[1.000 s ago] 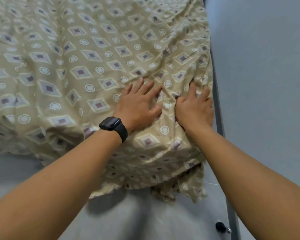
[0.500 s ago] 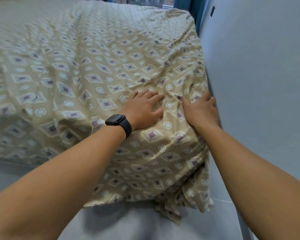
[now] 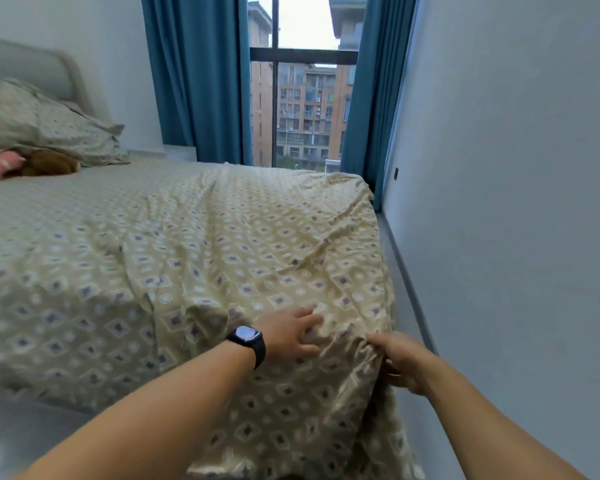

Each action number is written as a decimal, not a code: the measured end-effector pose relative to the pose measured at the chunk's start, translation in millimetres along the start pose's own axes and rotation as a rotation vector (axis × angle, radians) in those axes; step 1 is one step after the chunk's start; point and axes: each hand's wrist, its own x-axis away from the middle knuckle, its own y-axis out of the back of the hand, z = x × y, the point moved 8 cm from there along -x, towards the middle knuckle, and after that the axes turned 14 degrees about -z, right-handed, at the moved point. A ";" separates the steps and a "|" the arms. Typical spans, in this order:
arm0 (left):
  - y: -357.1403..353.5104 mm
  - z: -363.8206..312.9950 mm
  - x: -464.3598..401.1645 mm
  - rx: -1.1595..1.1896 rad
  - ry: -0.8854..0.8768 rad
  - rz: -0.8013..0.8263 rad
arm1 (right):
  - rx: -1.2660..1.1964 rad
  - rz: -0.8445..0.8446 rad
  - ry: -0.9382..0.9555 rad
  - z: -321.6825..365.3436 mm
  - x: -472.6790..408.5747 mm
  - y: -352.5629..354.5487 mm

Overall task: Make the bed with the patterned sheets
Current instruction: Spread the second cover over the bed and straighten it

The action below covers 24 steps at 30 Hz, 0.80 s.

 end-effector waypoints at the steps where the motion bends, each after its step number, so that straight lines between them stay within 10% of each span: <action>1: 8.8 2.3 5.5 0.000 0.027 -0.050 | 0.027 0.016 0.026 -0.4 4.0 4.1; 13: 36.7 10.1 -12.8 0.156 0.092 -0.354 | -0.214 -0.145 0.369 61.4 3.8 -6.1; 20: 85.6 -59.6 -14.3 0.396 -0.159 -0.632 | -0.360 -1.001 0.695 76.3 47.7 111.2; 24: 60.0 -77.1 -17.7 0.370 -0.210 -0.500 | -0.061 -0.938 0.370 28.8 -3.0 115.2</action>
